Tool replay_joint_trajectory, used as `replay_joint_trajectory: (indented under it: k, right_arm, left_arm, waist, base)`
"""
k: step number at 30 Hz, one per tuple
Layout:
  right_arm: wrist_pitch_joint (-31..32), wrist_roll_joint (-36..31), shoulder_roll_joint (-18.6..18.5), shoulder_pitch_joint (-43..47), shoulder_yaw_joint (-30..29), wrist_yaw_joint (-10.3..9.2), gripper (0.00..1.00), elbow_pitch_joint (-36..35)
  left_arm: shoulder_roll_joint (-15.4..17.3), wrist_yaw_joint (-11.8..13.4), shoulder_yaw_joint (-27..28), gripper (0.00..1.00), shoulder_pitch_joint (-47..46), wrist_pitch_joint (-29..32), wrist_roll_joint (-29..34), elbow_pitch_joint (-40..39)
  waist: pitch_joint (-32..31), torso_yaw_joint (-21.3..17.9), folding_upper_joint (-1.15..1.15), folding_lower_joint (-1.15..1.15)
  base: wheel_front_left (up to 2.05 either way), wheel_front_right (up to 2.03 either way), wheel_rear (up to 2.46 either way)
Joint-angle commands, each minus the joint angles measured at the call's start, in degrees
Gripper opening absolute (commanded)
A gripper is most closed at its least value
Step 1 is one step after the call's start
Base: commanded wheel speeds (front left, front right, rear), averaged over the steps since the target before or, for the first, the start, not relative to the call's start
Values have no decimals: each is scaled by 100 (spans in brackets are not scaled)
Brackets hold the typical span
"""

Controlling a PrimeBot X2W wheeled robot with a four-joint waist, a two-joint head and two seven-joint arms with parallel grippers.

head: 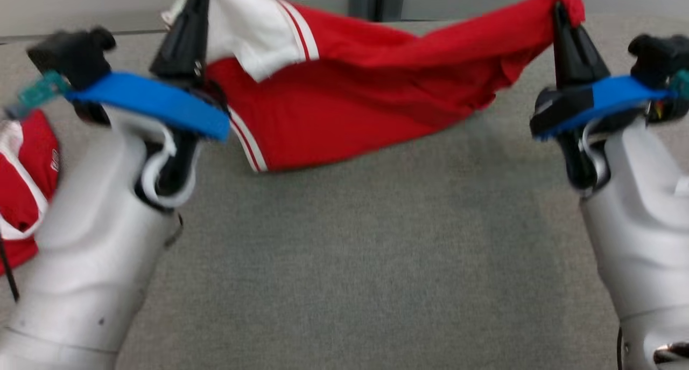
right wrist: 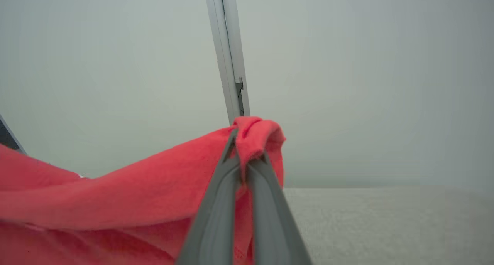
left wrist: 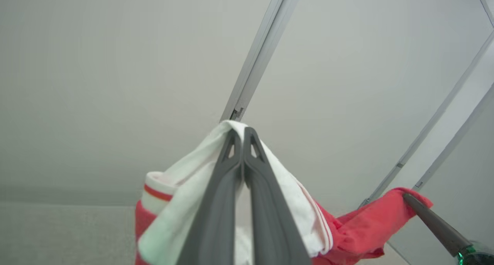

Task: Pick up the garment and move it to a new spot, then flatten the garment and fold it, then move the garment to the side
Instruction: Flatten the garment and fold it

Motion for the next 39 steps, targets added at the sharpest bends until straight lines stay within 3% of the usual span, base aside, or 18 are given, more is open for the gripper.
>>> replay_joint_trajectory:
  k: [1,5,9,16,21,27,33,39]
  right_arm:
    - [79,125,-20,-812,78,1,0,227]
    - [236,254,18,-1848,129,1,0,658]
    - [348,399,-48,-3370,146,1,0,1270]
    - [246,327,-204,-4655,296,1,0,1783]
    - [111,394,-332,-5065,519,1,0,2074]
    - [-41,617,-399,-4508,903,1,0,2250]
    - [-109,1006,-278,-3232,1088,1,0,1944]
    - [-110,1187,-243,-1456,1019,1,0,976]
  left_arm:
    - [55,-6,160,0,-819,127,-43,217]
    - [8,-6,341,0,-1872,243,-123,589]
    - [-125,-4,438,0,-3512,316,-56,1265]
    - [-256,-5,109,0,-4916,225,62,1769]
    - [-403,-5,-171,0,-5429,76,-135,1930]
    - [-380,-6,-532,0,-4882,-178,-522,1988]
    - [-251,-6,-683,0,-3501,-392,-704,1735]
    - [-200,-6,16,0,-1524,-406,-397,931]
  waist:
    - [378,104,-2,-2]
    - [648,67,-2,-2]
    - [975,45,-2,-2]
    - [1201,10,-2,-2]
    - [1348,25,-2,-2]
    - [1385,-2,-2,-2]
    - [1221,-101,-2,-2]
    - [913,-112,-2,-2]
  base:
    - [0,0,0]
    - [0,0,0]
    - [0,0,0]
    - [0,0,0]
    - [0,0,0]
    - [0,0,0]
    - [0,0,0]
    - [0,0,0]
